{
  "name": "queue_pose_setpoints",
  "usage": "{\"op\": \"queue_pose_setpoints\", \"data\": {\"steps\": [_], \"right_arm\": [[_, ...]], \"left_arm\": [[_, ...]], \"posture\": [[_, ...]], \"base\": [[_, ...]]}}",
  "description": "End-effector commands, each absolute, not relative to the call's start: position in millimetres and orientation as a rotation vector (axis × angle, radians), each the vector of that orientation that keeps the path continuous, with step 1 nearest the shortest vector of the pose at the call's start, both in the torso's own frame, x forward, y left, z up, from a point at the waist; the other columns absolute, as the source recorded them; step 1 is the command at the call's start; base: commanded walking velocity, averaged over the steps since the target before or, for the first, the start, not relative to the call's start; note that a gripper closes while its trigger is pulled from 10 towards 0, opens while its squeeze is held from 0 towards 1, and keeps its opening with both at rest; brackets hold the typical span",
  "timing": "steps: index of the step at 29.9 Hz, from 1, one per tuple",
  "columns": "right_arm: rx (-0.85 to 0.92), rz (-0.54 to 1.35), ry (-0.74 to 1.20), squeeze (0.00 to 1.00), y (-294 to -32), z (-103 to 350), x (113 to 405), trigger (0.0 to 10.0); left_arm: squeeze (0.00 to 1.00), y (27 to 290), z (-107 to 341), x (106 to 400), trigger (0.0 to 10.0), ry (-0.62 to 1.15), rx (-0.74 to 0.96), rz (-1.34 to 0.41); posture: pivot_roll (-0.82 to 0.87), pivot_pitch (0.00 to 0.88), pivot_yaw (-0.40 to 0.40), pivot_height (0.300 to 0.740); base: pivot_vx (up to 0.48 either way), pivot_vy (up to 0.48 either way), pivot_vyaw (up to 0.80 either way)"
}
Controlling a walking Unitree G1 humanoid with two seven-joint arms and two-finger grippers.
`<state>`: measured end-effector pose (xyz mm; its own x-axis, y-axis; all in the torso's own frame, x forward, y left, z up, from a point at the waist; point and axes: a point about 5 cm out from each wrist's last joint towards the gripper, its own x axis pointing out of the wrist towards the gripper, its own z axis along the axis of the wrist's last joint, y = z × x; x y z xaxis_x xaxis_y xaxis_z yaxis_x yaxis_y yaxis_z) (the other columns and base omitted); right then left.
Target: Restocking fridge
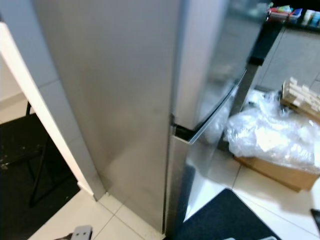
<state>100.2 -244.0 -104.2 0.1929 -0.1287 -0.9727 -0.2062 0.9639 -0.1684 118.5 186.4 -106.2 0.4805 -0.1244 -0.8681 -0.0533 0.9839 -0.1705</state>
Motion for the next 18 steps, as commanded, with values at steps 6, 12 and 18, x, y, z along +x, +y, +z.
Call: {"op": "queue_pose_setpoints", "data": {"steps": [6,12,18], "right_arm": [[-0.287,0.052,1.367,0.0,-244.2,-103.0,104.7,10.0],[-0.281,0.053,1.369,0.0,-243.7,-103.1,104.4,10.0],[-0.277,0.055,1.37,0.0,-243.2,-103.3,104.1,10.0]], "left_arm": [[0.0,182.2,-110.0,108.2,10.0,1.115,-0.192,-0.056],[0.0,182.3,-110.3,107.3,10.0,1.118,-0.195,-0.047],[0.0,183.1,-110.6,106.4,10.0,1.12,-0.197,-0.031]], "posture": [[-0.04,0.0,-0.034,0.74],[-0.04,0.0,-0.034,0.74],[-0.04,0.0,-0.035,0.74]], "base": [[0.0,-0.469,0.0],[0.0,-0.397,0.0],[0.0,-0.051,0.0]]}}
